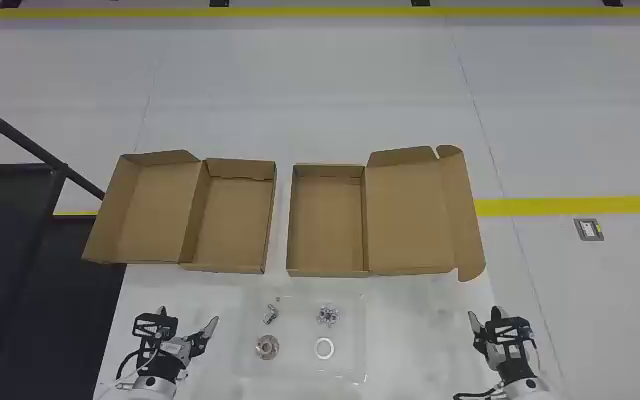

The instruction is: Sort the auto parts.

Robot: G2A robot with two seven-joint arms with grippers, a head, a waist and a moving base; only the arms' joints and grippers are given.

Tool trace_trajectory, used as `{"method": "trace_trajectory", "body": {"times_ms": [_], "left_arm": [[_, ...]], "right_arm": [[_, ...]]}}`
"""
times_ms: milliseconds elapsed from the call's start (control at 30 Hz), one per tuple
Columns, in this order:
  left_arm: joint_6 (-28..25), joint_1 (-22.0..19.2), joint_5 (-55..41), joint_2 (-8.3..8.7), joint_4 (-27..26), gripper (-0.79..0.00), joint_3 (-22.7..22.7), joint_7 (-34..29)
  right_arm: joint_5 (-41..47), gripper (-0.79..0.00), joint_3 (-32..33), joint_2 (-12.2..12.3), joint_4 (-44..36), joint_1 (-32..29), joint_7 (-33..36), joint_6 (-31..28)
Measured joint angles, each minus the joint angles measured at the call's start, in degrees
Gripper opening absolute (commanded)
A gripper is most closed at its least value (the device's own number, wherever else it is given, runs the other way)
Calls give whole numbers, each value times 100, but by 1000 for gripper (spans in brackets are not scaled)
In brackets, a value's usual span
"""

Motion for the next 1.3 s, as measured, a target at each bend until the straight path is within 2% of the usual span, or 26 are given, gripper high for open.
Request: {"method": "trace_trajectory", "body": {"times_ms": [400,433,600,733,1000,1167,1300], "left_arm": [[0,0,0,0,0,0,0,0],[0,0,0,0,0,0,0,0],[4,-19,-112,-10,-25,0,-46,28],[-223,12,-306,-13,-46,0,-164,277],[-669,162,-359,-3,-98,0,-341,637],[-798,205,-235,4,-123,0,-360,661],[-794,203,-239,4,-122,0,-360,660]], "right_arm": [[0,-422,0,0,0,0,0,0],[0,0,0,0,0,0,0,0],[-109,0,-175,-8,-169,57,-186,-253],[-155,0,-337,-11,-577,146,-350,-652],[-350,0,-931,25,-1107,902,420,-2179],[-516,0,-1597,-10,-922,1558,1282,-2703],[-509,0,-1580,-9,-924,1530,1199,-2683]]}}
